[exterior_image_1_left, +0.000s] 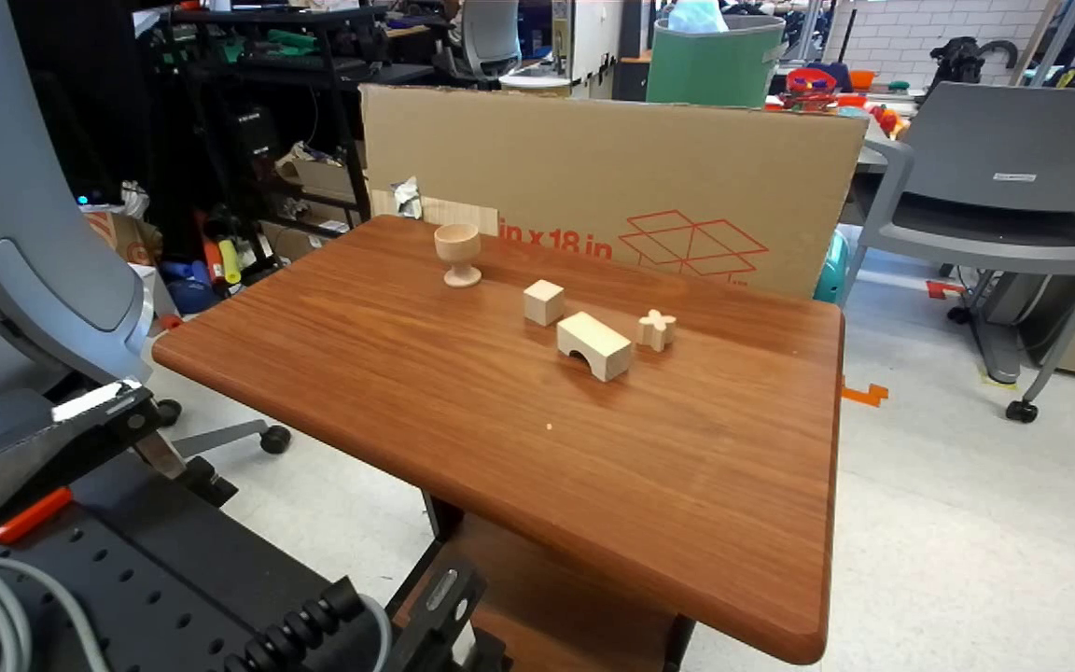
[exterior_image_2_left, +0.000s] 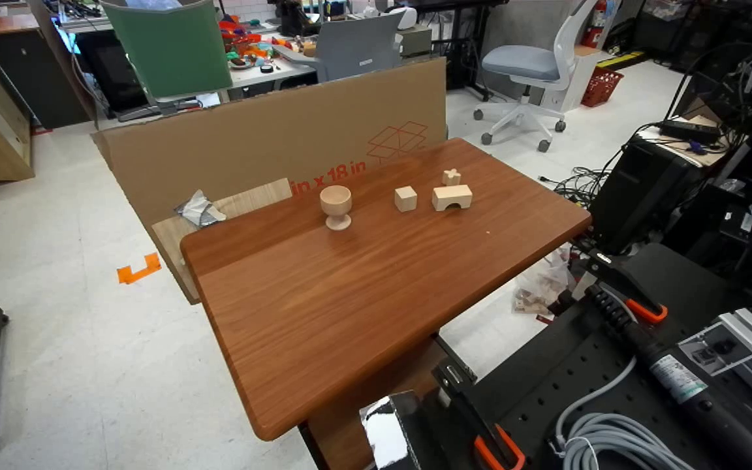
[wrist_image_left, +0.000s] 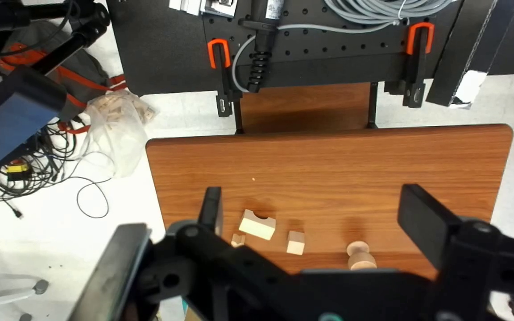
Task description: Move the rectangular block forwards
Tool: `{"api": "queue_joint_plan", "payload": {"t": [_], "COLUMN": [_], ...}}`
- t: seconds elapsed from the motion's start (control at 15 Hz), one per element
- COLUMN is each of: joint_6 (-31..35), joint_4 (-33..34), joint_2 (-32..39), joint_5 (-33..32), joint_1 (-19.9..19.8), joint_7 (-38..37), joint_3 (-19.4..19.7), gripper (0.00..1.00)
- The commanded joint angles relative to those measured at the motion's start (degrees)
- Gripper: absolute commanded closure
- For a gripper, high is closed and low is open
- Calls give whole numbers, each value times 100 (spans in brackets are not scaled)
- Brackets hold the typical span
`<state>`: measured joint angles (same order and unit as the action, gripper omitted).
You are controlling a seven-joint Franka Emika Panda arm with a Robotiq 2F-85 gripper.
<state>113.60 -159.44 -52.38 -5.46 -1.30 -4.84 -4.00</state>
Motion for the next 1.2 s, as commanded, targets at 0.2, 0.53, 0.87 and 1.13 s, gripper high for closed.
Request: {"api": "queue_joint_plan", "payload": {"t": [0.2, 0.53, 0.87, 1.13], "joint_6": [246, 1009, 1523, 1638], "joint_4": [992, 1885, 3028, 3816], "joint_2": [1916, 3566, 5332, 6427], "joint_5": [-15, 433, 1204, 1544], "joint_1": [2, 83, 76, -18], "joint_7": [338, 418, 556, 528], "joint_3": [244, 474, 538, 455], "gripper": [0, 0, 0, 0]}}
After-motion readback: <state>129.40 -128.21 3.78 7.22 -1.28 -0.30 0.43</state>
